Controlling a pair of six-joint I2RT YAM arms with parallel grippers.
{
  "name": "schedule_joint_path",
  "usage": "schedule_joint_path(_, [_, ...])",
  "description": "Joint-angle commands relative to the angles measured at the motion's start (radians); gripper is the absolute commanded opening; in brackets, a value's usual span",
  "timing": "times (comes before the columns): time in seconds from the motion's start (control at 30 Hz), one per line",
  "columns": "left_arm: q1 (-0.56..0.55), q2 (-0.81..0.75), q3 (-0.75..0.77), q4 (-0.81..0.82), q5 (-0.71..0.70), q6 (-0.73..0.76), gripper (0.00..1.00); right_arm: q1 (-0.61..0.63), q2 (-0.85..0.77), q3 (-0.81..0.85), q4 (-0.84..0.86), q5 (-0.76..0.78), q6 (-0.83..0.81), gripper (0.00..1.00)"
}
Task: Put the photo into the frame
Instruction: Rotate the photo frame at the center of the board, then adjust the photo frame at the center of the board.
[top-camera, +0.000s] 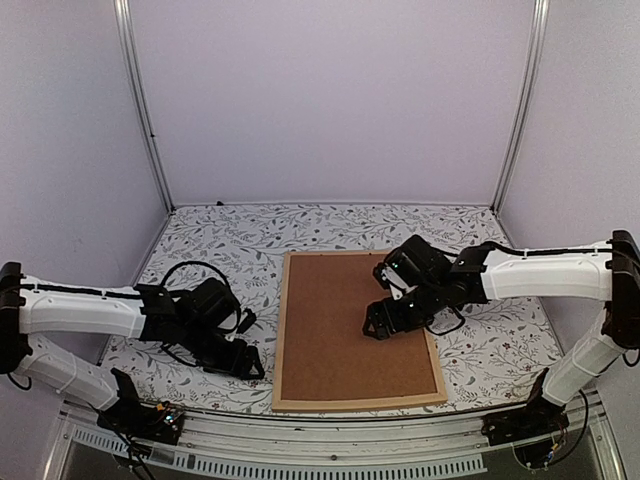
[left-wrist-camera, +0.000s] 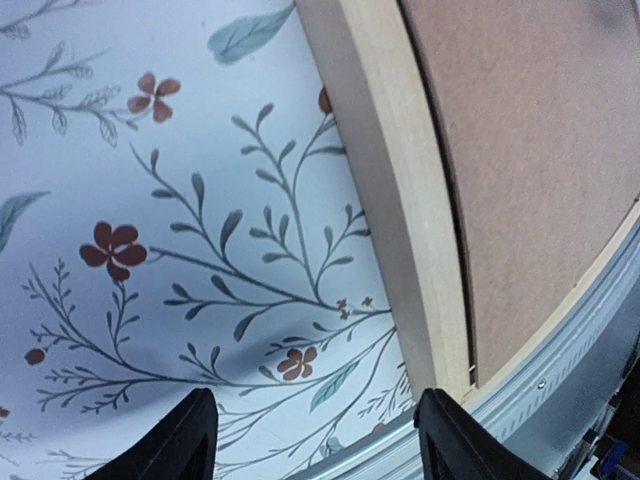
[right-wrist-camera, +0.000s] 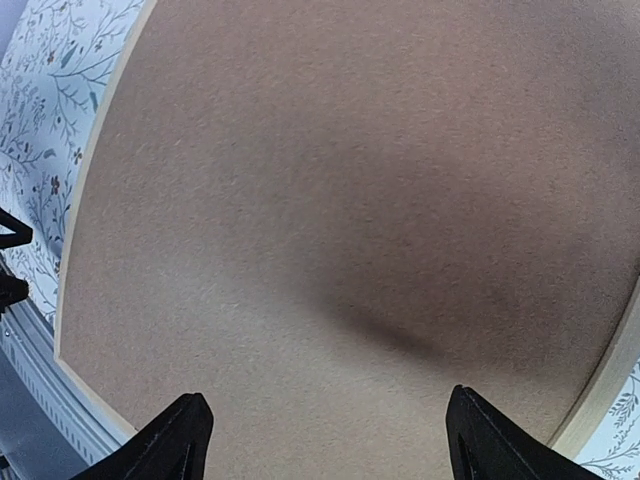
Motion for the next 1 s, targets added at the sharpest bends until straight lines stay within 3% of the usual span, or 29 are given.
schedule_joint_path(0.0, [-0.048,-0.038,-0.026,-0.004,0.003,-0.072,0.71,0.070,-0.010,0.058,0.010,0.056,-0.014,0.85])
schedule_joint_path(0.27, [-0.051,-0.007,-0.019,0.065,-0.017,-0.046,0.73,0.285,0.146,0.253,-0.066,0.179,-0.001,0.87])
schedule_joint_path(0.47, [-0.040,0.045,0.012,0.065,-0.087,-0.002,0.85,0.408,0.348,0.513,-0.175,0.212,-0.024,0.90])
schedule_joint_path(0.63, [0.015,0.015,-0.005,0.059,-0.149,-0.009,0.90,0.450,0.506,0.687,-0.288,0.204,0.066,0.92])
schedule_joint_path(0.97, [0.159,-0.063,-0.011,0.036,-0.278,0.033,0.93,0.483,0.627,0.819,-0.442,0.264,0.264,0.92])
